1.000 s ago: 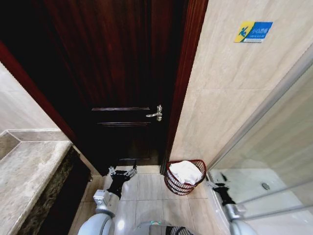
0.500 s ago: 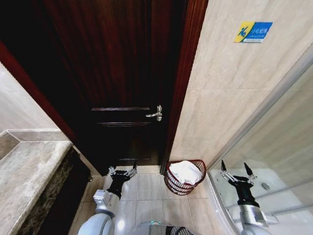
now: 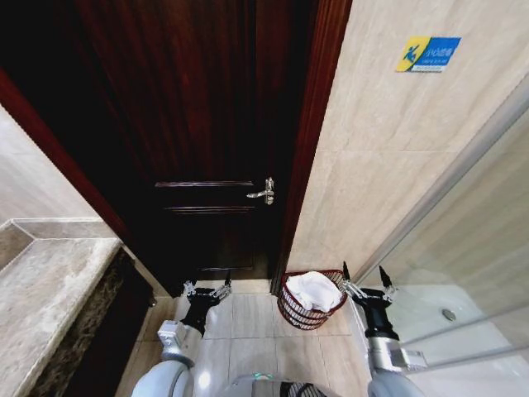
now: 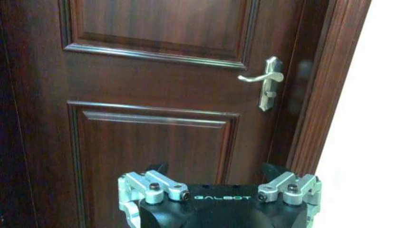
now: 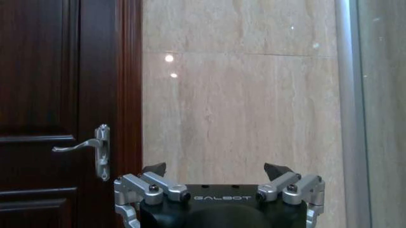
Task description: Discard the used towel into the hamper.
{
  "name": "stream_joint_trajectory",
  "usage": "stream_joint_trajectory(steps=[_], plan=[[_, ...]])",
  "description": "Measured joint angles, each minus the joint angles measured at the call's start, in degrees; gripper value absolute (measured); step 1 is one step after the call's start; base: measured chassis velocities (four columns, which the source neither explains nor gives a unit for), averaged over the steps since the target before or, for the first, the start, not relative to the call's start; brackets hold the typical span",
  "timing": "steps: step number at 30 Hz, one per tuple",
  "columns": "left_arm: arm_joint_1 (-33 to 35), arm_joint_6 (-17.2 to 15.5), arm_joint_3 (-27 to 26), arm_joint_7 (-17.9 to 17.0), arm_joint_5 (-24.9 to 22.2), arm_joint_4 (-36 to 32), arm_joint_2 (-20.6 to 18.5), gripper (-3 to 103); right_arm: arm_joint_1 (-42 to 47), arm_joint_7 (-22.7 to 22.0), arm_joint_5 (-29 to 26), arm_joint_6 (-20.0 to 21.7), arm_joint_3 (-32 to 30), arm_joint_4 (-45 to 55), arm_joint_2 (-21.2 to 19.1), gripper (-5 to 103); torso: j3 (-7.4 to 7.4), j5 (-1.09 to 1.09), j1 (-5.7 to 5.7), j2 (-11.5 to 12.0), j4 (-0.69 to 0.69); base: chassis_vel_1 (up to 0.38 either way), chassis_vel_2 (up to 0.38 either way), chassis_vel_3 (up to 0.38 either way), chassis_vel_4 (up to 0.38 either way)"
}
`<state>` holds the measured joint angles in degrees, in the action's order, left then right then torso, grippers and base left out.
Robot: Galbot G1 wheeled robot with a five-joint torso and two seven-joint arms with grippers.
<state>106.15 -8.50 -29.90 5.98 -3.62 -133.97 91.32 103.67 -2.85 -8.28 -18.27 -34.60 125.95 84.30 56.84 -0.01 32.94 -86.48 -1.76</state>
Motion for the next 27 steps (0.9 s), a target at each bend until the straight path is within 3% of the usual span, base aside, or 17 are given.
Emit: stream_joint_trajectory(steps=[8,13,27], plan=[[0.0,0.0,0.0,0.0,0.0,0.0,0.0,99,0.61,1.03,2.73,0.45,1.07,1.76,0.02,100,0.0,0.0,0.0,0.0,0.0,0.0,0.0,0.0,0.0],[0.0,0.0,0.0,0.0,0.0,0.0,0.0,99,0.73,1.65,2.55,2.71,0.49,3.49,-0.35,100,0.0,0.01,0.0,0.0,0.0,0.0,0.0,0.0,0.0],[0.0,0.0,0.0,0.0,0.0,0.0,0.0,99,1.6,3.44,2.29,2.5,-2.64,4.36,-1.11,100,0.0,0.01,0.0,0.0,0.0,0.0,0.0,0.0,0.0]])
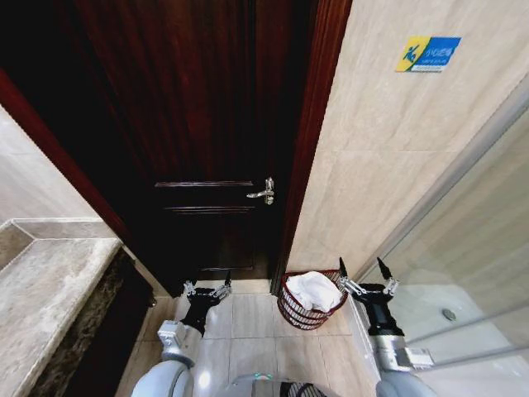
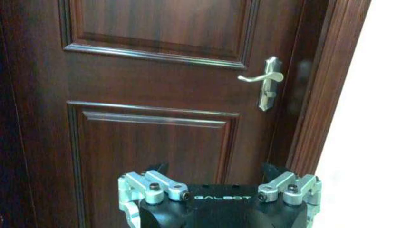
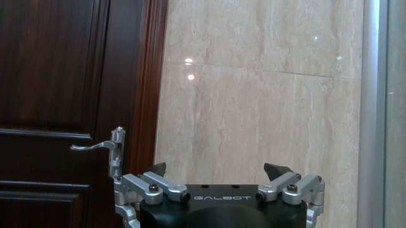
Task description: Discard the used towel into the hamper.
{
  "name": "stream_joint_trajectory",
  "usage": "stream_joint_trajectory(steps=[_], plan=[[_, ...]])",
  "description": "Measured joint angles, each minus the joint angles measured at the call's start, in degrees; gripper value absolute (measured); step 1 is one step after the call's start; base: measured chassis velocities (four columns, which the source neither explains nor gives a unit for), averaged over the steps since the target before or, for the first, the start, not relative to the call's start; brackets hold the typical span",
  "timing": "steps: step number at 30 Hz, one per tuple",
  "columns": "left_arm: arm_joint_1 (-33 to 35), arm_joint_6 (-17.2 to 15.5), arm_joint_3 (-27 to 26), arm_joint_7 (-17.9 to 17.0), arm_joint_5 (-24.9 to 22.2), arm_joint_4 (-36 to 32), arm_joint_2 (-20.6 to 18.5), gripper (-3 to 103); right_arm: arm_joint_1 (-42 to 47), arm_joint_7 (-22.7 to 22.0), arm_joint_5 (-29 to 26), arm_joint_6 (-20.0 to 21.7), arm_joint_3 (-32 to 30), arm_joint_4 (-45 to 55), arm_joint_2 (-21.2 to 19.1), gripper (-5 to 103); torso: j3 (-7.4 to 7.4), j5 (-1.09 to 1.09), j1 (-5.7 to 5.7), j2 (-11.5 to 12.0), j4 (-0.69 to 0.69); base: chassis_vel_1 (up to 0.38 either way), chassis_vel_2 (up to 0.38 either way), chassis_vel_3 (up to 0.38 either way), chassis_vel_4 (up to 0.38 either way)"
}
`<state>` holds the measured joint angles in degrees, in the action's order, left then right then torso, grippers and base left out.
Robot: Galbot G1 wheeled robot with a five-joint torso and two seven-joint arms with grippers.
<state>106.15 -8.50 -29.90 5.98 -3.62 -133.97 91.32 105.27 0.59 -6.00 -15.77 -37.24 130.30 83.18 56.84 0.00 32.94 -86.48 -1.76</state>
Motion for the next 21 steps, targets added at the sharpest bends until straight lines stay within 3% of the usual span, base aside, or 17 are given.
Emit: stream_joint_trajectory(steps=[21], plan=[[0.0,0.0,0.0,0.0,0.0,0.0,0.0,99,-0.01,0.02,-0.11,-0.11,0.01,-0.06,0.0,100,0.0,0.0,0.0,0.0,0.0,0.0,0.0,0.0,0.0]])
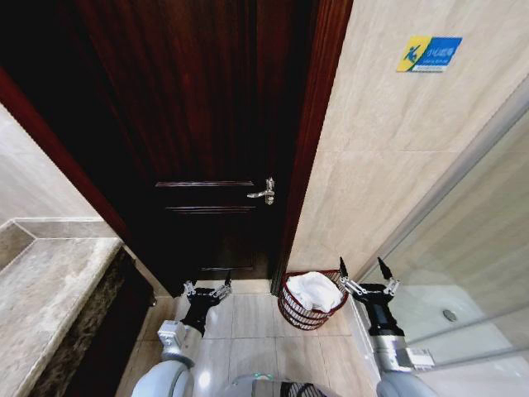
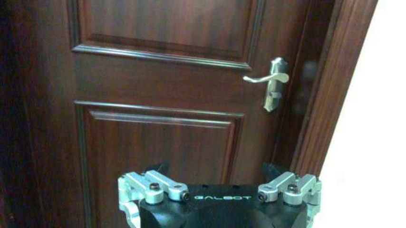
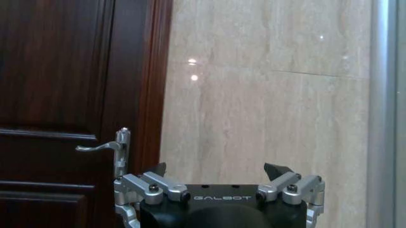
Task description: Discard the used towel into the hamper.
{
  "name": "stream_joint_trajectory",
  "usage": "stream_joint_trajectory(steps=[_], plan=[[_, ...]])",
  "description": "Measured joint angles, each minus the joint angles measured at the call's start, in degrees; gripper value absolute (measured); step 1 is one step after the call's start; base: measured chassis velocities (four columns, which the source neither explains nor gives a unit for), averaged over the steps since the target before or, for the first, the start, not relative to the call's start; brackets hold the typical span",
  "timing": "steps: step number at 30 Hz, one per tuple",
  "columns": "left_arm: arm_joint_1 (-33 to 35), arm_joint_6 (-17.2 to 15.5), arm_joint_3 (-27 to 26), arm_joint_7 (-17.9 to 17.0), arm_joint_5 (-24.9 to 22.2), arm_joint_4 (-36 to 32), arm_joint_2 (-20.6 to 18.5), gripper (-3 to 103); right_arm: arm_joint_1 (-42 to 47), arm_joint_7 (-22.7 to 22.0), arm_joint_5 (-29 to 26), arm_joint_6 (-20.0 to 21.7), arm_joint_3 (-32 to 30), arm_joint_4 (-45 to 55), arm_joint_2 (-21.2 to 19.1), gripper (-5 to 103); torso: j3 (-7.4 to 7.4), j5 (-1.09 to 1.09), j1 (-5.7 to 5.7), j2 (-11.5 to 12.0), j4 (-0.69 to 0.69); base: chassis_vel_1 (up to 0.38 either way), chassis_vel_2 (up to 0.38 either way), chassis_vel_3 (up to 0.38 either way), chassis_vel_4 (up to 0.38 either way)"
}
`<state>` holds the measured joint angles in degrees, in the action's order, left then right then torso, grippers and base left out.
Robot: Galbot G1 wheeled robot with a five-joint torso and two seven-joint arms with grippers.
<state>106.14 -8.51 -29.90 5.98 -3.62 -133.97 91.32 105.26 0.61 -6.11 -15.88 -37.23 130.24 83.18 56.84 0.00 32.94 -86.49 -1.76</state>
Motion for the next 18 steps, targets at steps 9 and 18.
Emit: stream_joint_trajectory(steps=[9,18], plan=[[0.0,0.0,0.0,0.0,0.0,0.0,0.0,99,-0.01,0.0,-0.03,-0.05,0.0,-0.04,0.0,100,0.0,0.0,0.0,0.0,0.0,0.051,0.046,0.048,0.046],[0.0,0.0,0.0,0.0,0.0,0.0,0.0,99,-0.01,0.0,-0.05,-0.05,0.01,-0.07,0.0,100,0.0,0.0,0.0,0.0,0.0,0.053,0.048,0.052,0.043]])
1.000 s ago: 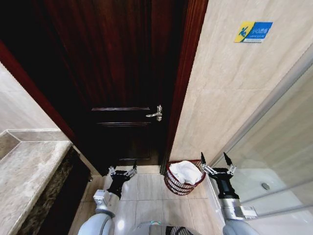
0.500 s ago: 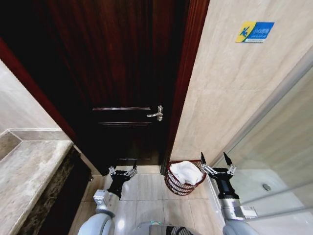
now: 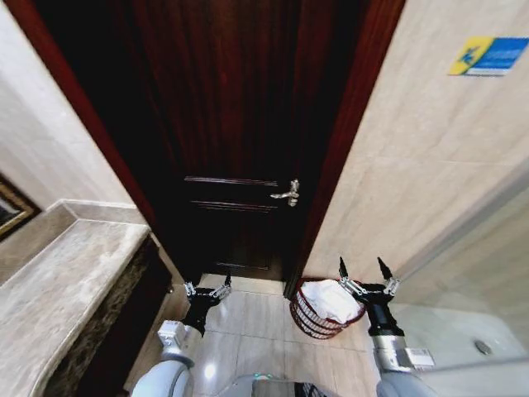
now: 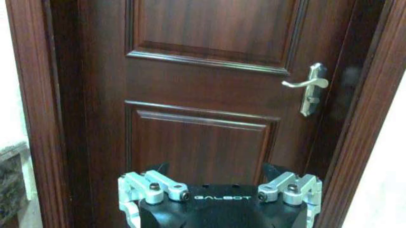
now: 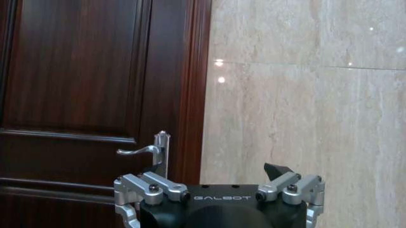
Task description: Discard the used towel into the hamper.
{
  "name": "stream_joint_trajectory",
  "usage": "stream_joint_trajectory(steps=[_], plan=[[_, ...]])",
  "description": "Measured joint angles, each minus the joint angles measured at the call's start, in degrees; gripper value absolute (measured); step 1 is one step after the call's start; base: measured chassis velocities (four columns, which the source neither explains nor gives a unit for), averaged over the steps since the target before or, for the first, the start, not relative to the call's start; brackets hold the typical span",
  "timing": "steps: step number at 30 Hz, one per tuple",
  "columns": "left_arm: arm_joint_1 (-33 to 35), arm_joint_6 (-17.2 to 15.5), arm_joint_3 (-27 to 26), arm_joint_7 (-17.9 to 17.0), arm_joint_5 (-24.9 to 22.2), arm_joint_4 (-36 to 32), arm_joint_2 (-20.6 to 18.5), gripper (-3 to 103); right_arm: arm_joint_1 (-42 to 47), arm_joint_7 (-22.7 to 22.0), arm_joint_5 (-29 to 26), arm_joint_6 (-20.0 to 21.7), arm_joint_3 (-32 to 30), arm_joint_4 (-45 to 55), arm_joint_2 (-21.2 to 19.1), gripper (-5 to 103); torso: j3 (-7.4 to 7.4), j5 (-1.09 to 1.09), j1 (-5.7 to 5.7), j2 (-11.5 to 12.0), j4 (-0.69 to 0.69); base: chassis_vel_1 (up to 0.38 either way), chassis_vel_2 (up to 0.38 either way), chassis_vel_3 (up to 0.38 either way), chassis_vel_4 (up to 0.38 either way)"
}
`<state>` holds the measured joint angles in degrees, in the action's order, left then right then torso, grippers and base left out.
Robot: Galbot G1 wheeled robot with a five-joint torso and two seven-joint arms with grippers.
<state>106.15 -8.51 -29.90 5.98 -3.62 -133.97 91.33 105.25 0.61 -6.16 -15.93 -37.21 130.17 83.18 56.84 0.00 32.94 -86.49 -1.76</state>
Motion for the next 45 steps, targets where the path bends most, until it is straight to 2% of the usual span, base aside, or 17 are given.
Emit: stream_joint_trajectory(steps=[45], plan=[[0.0,0.0,0.0,0.0,0.0,0.0,0.0,99,0.0,-0.01,0.0,0.0,0.0,-0.01,0.0,100,0.0,0.0,0.0,0.0,0.0,-0.015,-0.012,-0.012,-0.012]])
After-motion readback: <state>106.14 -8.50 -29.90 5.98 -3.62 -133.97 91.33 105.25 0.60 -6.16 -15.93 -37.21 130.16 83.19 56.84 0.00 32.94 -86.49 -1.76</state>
